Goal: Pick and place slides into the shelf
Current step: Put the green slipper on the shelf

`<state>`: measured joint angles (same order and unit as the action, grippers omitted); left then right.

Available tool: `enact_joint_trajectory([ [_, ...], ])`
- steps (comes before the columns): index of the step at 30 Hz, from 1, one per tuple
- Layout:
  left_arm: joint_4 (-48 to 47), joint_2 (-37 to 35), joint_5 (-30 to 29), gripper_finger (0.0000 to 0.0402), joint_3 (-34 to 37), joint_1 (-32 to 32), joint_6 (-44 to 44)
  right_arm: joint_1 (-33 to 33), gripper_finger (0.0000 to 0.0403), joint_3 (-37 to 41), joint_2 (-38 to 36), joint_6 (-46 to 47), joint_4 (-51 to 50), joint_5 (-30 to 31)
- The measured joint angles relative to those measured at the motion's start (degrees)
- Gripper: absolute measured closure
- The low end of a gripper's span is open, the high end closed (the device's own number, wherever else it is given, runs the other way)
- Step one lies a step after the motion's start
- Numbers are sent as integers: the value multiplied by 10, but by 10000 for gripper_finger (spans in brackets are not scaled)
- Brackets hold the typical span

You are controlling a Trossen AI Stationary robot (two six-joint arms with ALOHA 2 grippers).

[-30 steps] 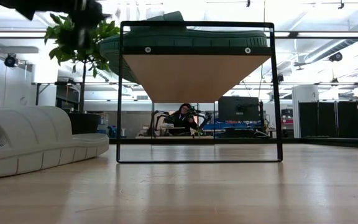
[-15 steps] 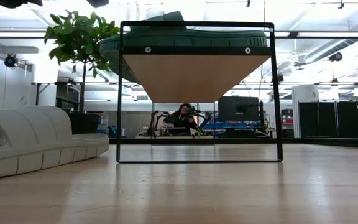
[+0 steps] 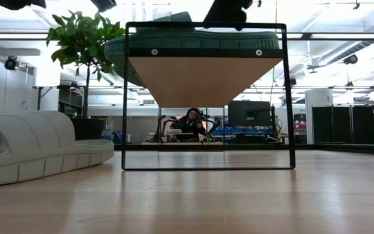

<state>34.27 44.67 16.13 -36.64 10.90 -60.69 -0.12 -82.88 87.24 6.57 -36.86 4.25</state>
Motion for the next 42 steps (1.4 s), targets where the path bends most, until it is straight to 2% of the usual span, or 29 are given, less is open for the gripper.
enact_joint_trajectory([
  [8, 1, -4, 1, 241, 3, 0, 12, -9, 392, 8, 8, 45, 59, 0],
  [11, -1, -5, 1, 241, 3, 0, 17, -8, 375, 8, 8, -19, 58, 2],
  [21, -2, -4, 1, 241, 3, 0, 15, -7, 291, 8, 10, -326, 60, 20],
  [25, -3, 1, 1, 241, 3, 0, 15, -7, 270, 8, 10, -387, 60, 24],
  [29, -3, 10, 1, 241, 3, 0, 14, -19, 262, 8, 10, -377, 57, 65],
  [32, -2, 18, -3, 241, 3, 0, 13, -52, 271, 10, 10, -337, 49, 72],
  [35, -2, 27, -20, 241, 3, 0, 11, -105, 297, 11, 10, -291, 23, -1],
  [38, -2, 38, -30, 241, 2, 0, 10, -153, 341, 14, 10, -246, 3, -85],
  [40, -2, 44, -31, 241, 2, 0, 10, -173, 374, 13, 10, -232, -15, -98],
  [42, -2, 49, -31, 241, 2, 0, 10, -183, 388, 13, 10, -236, -36, -101],
])
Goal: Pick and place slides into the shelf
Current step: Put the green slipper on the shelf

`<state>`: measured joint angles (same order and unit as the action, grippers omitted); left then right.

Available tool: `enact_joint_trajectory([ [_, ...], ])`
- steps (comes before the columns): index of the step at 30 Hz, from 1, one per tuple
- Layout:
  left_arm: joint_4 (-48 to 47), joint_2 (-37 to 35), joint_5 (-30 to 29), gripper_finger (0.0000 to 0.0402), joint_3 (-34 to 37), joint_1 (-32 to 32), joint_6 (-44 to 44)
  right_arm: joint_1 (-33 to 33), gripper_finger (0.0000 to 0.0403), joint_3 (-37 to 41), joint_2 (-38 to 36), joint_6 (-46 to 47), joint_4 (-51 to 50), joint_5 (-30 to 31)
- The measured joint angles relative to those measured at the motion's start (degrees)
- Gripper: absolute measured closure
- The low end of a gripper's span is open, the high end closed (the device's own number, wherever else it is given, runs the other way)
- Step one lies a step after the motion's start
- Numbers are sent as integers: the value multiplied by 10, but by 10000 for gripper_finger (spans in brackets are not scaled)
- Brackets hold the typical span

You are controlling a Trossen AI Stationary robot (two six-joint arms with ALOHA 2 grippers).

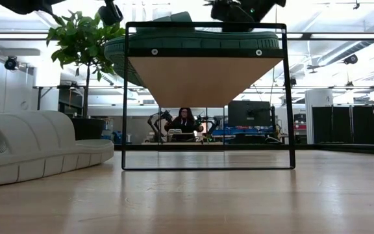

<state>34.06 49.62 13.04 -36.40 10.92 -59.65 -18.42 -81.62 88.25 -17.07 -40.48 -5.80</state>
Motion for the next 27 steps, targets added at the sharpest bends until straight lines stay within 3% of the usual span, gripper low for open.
enact_joint_trajectory([
  [13, 10, 26, 0, 241, 0, 0, 0, -11, 394, 73, 0, -14, 23, -6],
  [27, 14, 18, 0, 241, 0, 0, 0, -10, 394, 106, 0, 13, 51, -52],
])
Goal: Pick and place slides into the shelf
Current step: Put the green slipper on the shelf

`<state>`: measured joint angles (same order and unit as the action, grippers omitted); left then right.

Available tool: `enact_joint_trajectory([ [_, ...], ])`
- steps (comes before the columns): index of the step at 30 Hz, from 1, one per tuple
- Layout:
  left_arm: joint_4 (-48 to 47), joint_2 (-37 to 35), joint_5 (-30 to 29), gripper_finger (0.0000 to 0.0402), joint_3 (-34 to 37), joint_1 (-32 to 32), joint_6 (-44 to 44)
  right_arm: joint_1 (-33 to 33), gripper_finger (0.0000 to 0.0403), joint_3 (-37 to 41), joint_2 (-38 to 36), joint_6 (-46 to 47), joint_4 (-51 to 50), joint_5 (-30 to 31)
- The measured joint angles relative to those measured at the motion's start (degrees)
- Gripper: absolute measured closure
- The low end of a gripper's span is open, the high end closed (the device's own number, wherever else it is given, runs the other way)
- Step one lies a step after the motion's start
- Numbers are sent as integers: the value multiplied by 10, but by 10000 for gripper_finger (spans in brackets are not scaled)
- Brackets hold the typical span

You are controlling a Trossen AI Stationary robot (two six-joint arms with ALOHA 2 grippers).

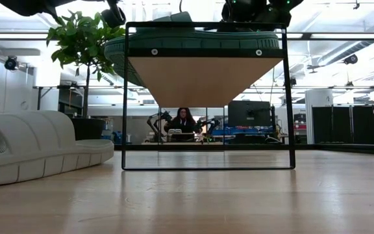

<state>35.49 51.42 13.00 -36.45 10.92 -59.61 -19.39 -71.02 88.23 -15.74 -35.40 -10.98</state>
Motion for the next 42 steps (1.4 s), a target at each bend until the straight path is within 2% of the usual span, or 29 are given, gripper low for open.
enact_joint_trajectory([
  [7, 0, -1, 0, 241, 0, 0, 0, 3, 394, -9, 0, 9, -12, -31],
  [17, 0, -1, 2, 241, 0, 0, 1, 24, 394, -17, -1, 8, -51, -31],
  [27, 0, -2, 2, 241, 0, 0, 1, -3, 394, -63, 0, -42, -39, -12],
  [32, 0, -1, 2, 241, 0, 0, 1, -21, 394, -101, 40, -58, -4, -51],
  [42, 0, -2, 2, 241, 0, 0, 1, -28, 394, -191, 139, -61, -5, -115],
])
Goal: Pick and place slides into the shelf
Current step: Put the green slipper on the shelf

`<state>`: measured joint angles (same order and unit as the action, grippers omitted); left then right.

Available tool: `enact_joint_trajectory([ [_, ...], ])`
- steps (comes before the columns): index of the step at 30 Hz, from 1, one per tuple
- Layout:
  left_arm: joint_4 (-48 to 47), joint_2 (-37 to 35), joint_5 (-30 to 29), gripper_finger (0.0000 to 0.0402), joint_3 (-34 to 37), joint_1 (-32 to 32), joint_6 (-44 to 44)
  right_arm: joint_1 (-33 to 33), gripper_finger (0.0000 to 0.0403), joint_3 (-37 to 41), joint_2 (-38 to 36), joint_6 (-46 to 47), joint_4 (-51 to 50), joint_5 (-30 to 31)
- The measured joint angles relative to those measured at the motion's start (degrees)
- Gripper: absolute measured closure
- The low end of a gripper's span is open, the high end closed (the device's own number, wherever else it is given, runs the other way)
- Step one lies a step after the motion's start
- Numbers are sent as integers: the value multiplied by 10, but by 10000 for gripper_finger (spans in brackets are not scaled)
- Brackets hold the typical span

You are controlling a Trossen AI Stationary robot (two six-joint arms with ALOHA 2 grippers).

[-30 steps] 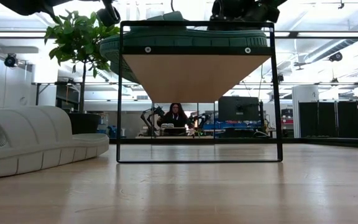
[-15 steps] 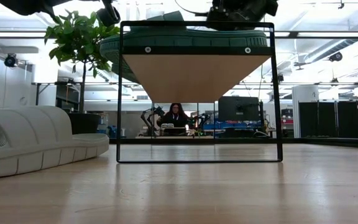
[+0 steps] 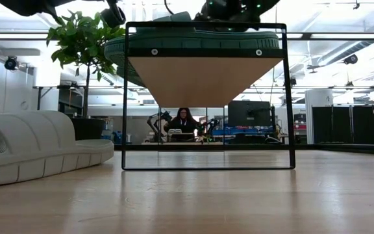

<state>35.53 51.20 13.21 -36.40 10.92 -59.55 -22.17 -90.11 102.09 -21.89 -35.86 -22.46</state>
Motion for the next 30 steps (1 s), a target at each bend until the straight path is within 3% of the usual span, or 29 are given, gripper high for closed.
enact_joint_trajectory([
  [14, 0, 0, 0, 241, 0, 0, 3, 10, 394, -28, 48, -11, -12, -42],
  [18, 0, 0, 0, 241, 0, 0, 3, 16, 394, -28, 48, -8, -12, -88],
  [30, 0, 0, 0, 241, 0, 0, 3, 20, 394, -28, 48, -22, -12, -90],
])
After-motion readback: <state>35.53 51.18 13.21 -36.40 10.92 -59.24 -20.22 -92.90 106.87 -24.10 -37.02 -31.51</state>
